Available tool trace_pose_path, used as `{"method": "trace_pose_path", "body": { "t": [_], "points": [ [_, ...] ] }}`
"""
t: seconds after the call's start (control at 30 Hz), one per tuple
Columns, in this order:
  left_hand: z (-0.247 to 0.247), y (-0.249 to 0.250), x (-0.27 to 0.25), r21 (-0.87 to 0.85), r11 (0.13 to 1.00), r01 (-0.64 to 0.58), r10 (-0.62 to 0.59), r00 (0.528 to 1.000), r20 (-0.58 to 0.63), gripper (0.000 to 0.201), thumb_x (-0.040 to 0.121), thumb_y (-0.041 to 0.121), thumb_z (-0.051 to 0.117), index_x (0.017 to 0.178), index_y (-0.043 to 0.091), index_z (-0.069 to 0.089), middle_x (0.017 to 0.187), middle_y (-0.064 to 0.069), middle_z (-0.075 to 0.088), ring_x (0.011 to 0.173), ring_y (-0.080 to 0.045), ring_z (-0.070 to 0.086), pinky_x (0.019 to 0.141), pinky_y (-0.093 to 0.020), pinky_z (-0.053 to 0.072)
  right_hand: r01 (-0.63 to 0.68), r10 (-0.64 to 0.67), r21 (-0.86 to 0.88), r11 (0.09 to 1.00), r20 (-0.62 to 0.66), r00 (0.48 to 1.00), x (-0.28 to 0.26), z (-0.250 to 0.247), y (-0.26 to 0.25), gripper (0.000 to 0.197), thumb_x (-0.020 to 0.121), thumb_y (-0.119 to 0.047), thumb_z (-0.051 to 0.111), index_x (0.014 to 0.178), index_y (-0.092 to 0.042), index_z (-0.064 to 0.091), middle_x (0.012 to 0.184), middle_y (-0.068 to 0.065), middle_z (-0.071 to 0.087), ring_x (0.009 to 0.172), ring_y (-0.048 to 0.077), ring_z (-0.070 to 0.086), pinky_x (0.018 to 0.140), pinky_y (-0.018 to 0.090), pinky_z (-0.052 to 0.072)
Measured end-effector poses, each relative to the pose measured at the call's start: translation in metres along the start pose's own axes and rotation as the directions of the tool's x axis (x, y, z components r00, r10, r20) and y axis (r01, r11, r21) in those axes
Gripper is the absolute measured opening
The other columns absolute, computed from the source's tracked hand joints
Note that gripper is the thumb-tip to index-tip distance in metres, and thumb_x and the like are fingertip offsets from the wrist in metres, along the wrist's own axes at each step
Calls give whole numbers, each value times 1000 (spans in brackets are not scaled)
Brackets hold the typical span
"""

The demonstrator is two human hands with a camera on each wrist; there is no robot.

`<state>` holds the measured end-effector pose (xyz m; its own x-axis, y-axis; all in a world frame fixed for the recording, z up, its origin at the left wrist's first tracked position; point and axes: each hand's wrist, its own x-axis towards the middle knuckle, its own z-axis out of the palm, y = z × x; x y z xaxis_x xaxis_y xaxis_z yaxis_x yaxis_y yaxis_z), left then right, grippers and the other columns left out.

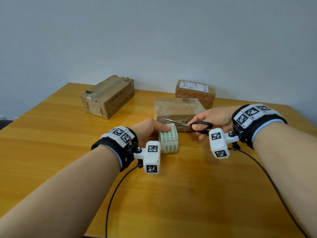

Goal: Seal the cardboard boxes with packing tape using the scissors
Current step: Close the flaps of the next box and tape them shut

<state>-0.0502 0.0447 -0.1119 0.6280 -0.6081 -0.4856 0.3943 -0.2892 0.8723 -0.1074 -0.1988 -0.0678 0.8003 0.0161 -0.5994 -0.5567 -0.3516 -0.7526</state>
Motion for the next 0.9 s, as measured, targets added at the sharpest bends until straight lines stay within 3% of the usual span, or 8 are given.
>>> {"method": "trace_pose_path", "body": {
  "t": [0.2,0.33,0.47,0.63,0.8,0.9],
  "points": [
    [-1,0,0,14,1000,7,-7,1000,10,18,89,18,65,103,6,67,87,-7,75,72,-17,73,67,-32,49,-17,16,-79,997,-20,1000,4,5,-8,52,67,-17,79,118,-14,68,82,10,70,63,16,68,59,27,61],
    [-1,2,-2,2,1000,25,-25,999,22,21,90,16,64,107,4,66,89,-9,75,75,-20,73,68,-34,52,-6,-1,-159,987,-43,999,2,10,-11,43,72,-16,76,114,-16,69,73,3,74,57,7,68,53,24,56],
    [-3,2,-5,8,999,32,-33,999,34,24,90,15,64,110,3,65,95,-12,74,84,-25,72,76,-39,53,-14,0,-231,973,-62,998,2,10,-11,50,62,-23,82,111,-20,73,82,6,75,59,9,64,67,30,45],
    [-3,3,-11,15,999,44,-44,999,27,27,88,13,65,112,2,65,95,-12,74,83,-25,72,77,-40,54,-7,1,-160,987,-39,999,-4,18,-14,23,88,-7,70,110,-15,69,70,2,72,53,6,66,50,21,55],
    [-1,2,-17,32,998,46,-47,998,43,22,89,11,63,108,1,66,92,-12,74,82,-25,70,78,-40,53,-7,-4,-260,966,-42,999,-7,24,-19,49,59,-23,83,107,-21,75,82,5,73,61,11,63,63,27,51],
    [-3,1,-22,6,998,61,-61,996,65,15,91,11,60,102,2,66,86,-12,73,73,-25,71,73,-39,53,-18,6,-230,973,-50,999,-9,27,-16,48,52,-25,87,99,-23,79,83,8,74,65,15,60,68,30,46]
  ]
}}
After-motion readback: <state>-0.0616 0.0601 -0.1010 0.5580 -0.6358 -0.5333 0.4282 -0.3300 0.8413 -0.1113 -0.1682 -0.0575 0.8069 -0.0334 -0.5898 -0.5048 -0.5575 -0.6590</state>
